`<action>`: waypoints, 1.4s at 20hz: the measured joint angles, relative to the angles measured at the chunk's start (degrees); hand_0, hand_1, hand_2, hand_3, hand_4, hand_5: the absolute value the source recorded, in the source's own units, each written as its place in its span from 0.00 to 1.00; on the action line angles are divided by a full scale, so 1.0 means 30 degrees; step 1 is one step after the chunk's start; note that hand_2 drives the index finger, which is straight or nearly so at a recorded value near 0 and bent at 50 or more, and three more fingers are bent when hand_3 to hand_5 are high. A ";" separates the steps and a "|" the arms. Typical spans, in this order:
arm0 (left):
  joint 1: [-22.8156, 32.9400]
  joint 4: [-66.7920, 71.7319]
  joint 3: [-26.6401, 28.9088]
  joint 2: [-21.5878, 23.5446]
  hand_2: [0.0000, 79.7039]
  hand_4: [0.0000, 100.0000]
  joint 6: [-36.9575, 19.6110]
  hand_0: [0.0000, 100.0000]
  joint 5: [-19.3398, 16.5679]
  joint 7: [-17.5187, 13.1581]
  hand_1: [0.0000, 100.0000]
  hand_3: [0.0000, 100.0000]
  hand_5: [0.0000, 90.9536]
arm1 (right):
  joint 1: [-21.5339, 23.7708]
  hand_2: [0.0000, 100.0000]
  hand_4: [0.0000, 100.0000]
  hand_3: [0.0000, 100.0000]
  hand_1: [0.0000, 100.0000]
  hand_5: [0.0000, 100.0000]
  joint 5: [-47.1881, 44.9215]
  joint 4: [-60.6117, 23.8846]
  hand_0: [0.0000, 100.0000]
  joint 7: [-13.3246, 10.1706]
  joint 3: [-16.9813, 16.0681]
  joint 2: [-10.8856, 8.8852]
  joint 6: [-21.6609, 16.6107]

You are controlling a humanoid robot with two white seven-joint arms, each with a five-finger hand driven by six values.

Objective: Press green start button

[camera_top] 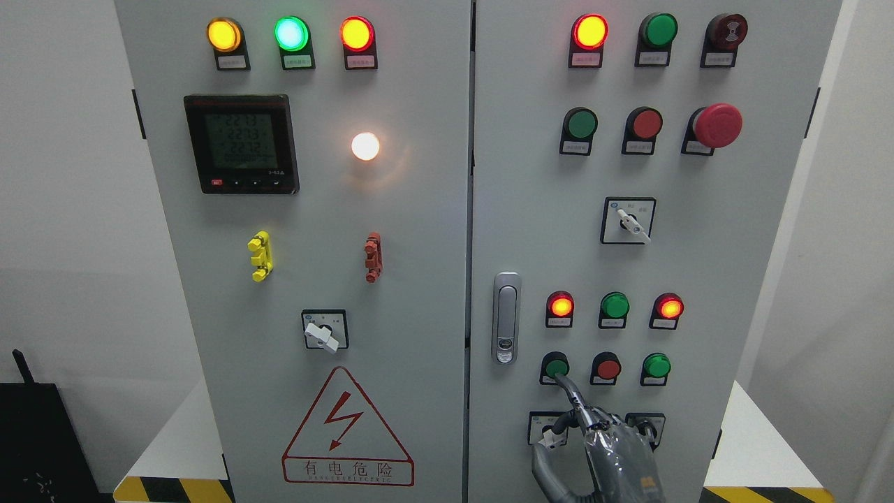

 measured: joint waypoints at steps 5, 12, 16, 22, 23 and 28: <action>0.0000 0.0000 0.0000 0.0000 0.00 0.00 0.0000 0.12 0.0000 0.0000 0.56 0.00 0.00 | 0.0828 0.00 0.56 0.58 0.38 0.43 -0.1512 -0.0771 0.65 0.0421 0.0002 -0.0002 -0.0034; 0.0000 0.0000 0.0000 0.0000 0.00 0.00 -0.0001 0.12 0.0000 0.0000 0.56 0.00 0.00 | 0.1700 0.00 0.56 0.58 0.38 0.41 -0.3934 -0.1761 0.69 0.0650 0.0003 -0.0003 0.0141; 0.0000 -0.0001 0.0000 0.0000 0.00 0.00 0.0000 0.12 0.0000 0.0000 0.56 0.00 0.00 | 0.2422 0.00 0.53 0.57 0.38 0.38 -0.5489 -0.2282 0.70 0.0782 0.0002 -0.0009 0.0261; 0.0003 0.0000 0.0000 0.0000 0.00 0.00 0.0000 0.12 0.0000 0.0000 0.56 0.00 0.00 | 0.2888 0.00 0.48 0.52 0.37 0.32 -0.7193 -0.2983 0.72 0.0876 0.0266 -0.0010 0.0310; 0.0004 0.0000 0.0000 0.0000 0.00 0.00 0.0000 0.12 0.0000 0.0000 0.56 0.00 0.00 | 0.2935 0.00 0.46 0.51 0.36 0.29 -0.7575 -0.3096 0.72 0.0877 0.0360 -0.0009 0.0369; 0.0005 -0.0001 0.0000 0.0000 0.00 0.00 0.0000 0.12 0.0000 -0.0001 0.56 0.00 0.00 | 0.3480 0.00 0.33 0.38 0.33 0.15 -0.9571 -0.3641 0.76 0.0878 0.0766 -0.0015 0.0935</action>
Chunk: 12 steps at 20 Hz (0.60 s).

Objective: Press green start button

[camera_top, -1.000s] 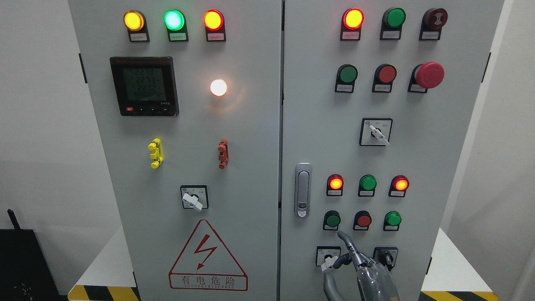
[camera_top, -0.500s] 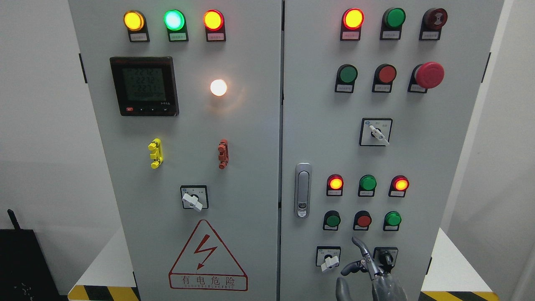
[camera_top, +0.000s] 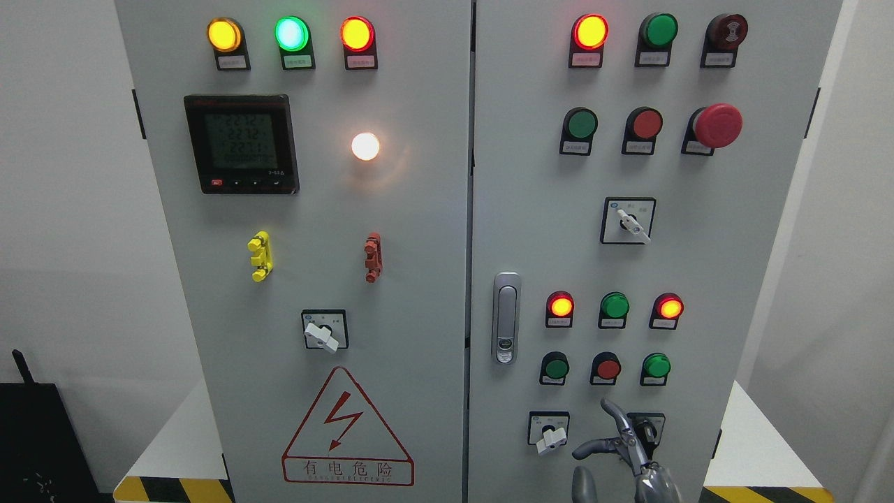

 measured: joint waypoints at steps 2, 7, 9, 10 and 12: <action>0.0000 0.0000 0.0000 0.0000 0.00 0.00 0.0000 0.12 0.0000 0.0001 0.56 0.00 0.00 | 0.0277 0.00 0.29 0.34 0.32 0.13 -0.0758 -0.0184 0.75 0.0000 0.0163 -0.0003 0.0067; 0.0000 0.0000 0.0000 0.0000 0.00 0.00 0.0000 0.12 0.0000 0.0000 0.56 0.00 0.00 | 0.0886 0.00 0.14 0.20 0.28 0.00 -0.2403 -0.0662 0.61 0.0045 0.0562 -0.0009 0.0431; 0.0000 0.0000 0.0000 0.0000 0.00 0.00 -0.0001 0.12 0.0000 0.0000 0.56 0.00 0.00 | 0.1050 0.00 0.06 0.15 0.27 0.00 -0.2804 -0.0828 0.48 0.0070 0.0715 -0.0010 0.0538; 0.0000 0.0000 0.0000 0.0000 0.00 0.00 0.0000 0.12 0.0000 0.0001 0.56 0.00 0.00 | 0.1110 0.00 0.05 0.14 0.26 0.00 -0.3005 -0.0893 0.46 0.0091 0.0782 -0.0011 0.0572; 0.0000 0.0000 0.0000 0.0000 0.00 0.00 0.0000 0.12 0.0000 0.0000 0.56 0.00 0.00 | 0.1242 0.00 0.00 0.08 0.24 0.00 -0.3460 -0.1010 0.37 0.0256 0.0926 -0.0012 0.0599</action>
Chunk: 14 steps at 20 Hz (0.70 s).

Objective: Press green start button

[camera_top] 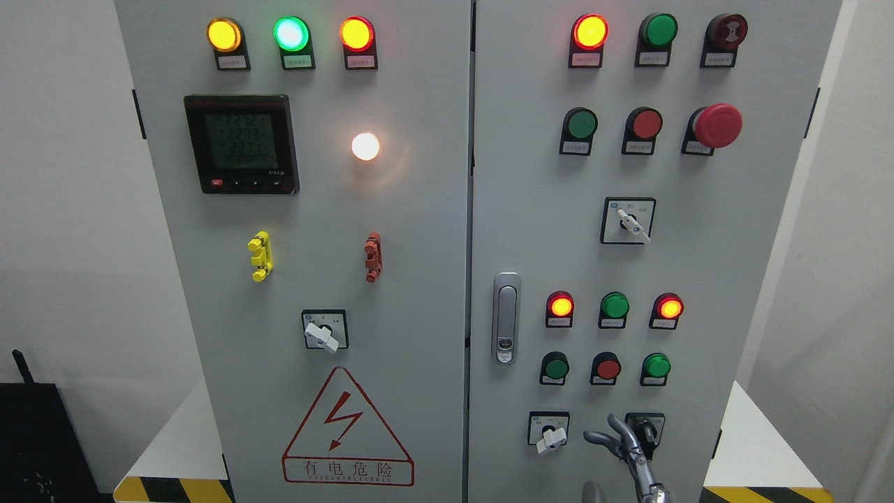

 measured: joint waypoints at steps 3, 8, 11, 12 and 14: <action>0.0000 0.0000 0.0000 0.0000 0.00 0.00 0.0000 0.12 0.0000 0.0001 0.56 0.00 0.00 | 0.0149 0.00 0.00 0.04 0.21 0.00 -0.0659 -0.0133 0.29 0.0153 0.0200 -0.0002 0.0092; 0.0000 0.0000 0.0000 0.0000 0.00 0.00 -0.0001 0.12 0.0000 0.0000 0.56 0.00 0.00 | 0.0308 0.00 0.00 0.00 0.17 0.00 -0.1408 -0.0293 0.16 0.0223 0.0460 -0.0012 0.0234; 0.0000 0.0000 0.0000 0.0000 0.00 0.00 0.0000 0.12 0.0000 0.0000 0.56 0.00 0.00 | 0.0366 0.00 0.00 0.00 0.15 0.00 -0.1703 -0.0364 0.11 0.0253 0.0576 -0.0019 0.0264; 0.0000 0.0000 0.0000 0.0000 0.00 0.00 0.0000 0.12 0.0000 0.0001 0.56 0.00 0.00 | 0.0377 0.00 0.00 0.00 0.14 0.00 -0.1835 -0.0379 0.09 0.0255 0.0611 -0.0022 0.0272; 0.0000 0.0000 0.0000 0.0000 0.00 0.00 0.0000 0.12 0.0000 0.0000 0.56 0.00 0.00 | 0.0394 0.00 0.00 0.00 0.14 0.00 -0.2084 -0.0411 0.08 0.0256 0.0676 -0.0025 0.0292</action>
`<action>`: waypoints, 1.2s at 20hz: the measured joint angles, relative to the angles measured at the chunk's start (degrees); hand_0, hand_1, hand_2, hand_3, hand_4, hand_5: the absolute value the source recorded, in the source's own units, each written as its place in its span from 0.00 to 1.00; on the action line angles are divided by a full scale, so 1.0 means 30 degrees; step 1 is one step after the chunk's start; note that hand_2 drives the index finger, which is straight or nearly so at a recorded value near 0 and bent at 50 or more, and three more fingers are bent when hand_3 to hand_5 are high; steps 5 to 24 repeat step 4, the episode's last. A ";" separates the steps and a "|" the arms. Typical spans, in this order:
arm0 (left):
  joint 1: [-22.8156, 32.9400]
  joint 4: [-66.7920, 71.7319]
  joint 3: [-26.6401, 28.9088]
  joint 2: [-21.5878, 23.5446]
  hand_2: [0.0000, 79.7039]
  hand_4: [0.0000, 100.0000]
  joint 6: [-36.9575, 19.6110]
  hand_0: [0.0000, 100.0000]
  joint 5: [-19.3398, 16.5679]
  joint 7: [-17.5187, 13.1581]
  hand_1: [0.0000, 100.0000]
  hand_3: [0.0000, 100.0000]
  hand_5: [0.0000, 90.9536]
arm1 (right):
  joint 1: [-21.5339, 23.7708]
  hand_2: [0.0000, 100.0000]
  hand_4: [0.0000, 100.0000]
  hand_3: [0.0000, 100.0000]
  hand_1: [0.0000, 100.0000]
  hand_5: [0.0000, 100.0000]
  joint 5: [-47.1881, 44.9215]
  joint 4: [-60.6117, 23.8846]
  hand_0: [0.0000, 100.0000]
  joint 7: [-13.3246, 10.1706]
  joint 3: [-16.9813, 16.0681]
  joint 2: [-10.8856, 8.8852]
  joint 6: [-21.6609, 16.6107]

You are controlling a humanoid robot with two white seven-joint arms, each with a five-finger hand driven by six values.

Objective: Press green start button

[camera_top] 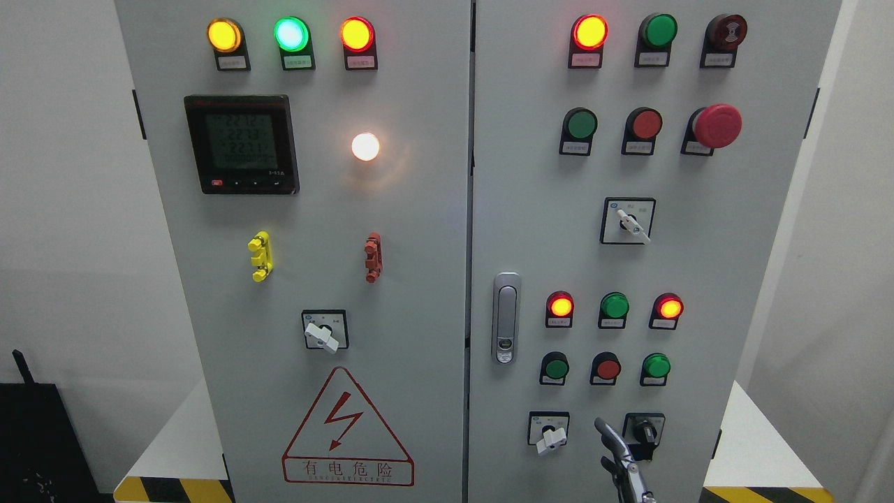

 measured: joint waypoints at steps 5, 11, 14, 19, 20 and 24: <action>0.0000 0.0000 0.0000 0.0000 0.00 0.00 0.0000 0.12 0.0000 0.0000 0.56 0.00 0.00 | 0.0019 0.00 0.00 0.00 0.13 0.00 -0.0294 -0.0044 0.06 0.0005 0.0090 -0.0004 0.0014; 0.0000 0.0000 0.0000 0.0000 0.00 0.00 0.0000 0.12 0.0000 0.0000 0.56 0.00 0.00 | 0.0019 0.00 0.00 0.00 0.13 0.00 -0.0294 -0.0044 0.06 0.0005 0.0090 -0.0004 0.0014; 0.0000 0.0000 0.0000 0.0000 0.00 0.00 0.0000 0.12 0.0000 0.0000 0.56 0.00 0.00 | 0.0019 0.00 0.00 0.00 0.13 0.00 -0.0294 -0.0044 0.06 0.0005 0.0090 -0.0004 0.0014; 0.0000 0.0000 0.0000 0.0000 0.00 0.00 0.0000 0.12 0.0000 0.0000 0.56 0.00 0.00 | 0.0019 0.00 0.00 0.00 0.13 0.00 -0.0294 -0.0044 0.06 0.0005 0.0090 -0.0004 0.0014; 0.0000 0.0000 0.0000 0.0000 0.00 0.00 0.0000 0.12 0.0000 0.0000 0.56 0.00 0.00 | 0.0019 0.00 0.00 0.00 0.13 0.00 -0.0294 -0.0044 0.06 0.0005 0.0090 -0.0004 0.0014; 0.0000 0.0000 0.0000 0.0000 0.00 0.00 0.0000 0.12 0.0000 0.0000 0.56 0.00 0.00 | 0.0019 0.00 0.00 0.00 0.13 0.00 -0.0294 -0.0044 0.06 0.0005 0.0090 -0.0004 0.0014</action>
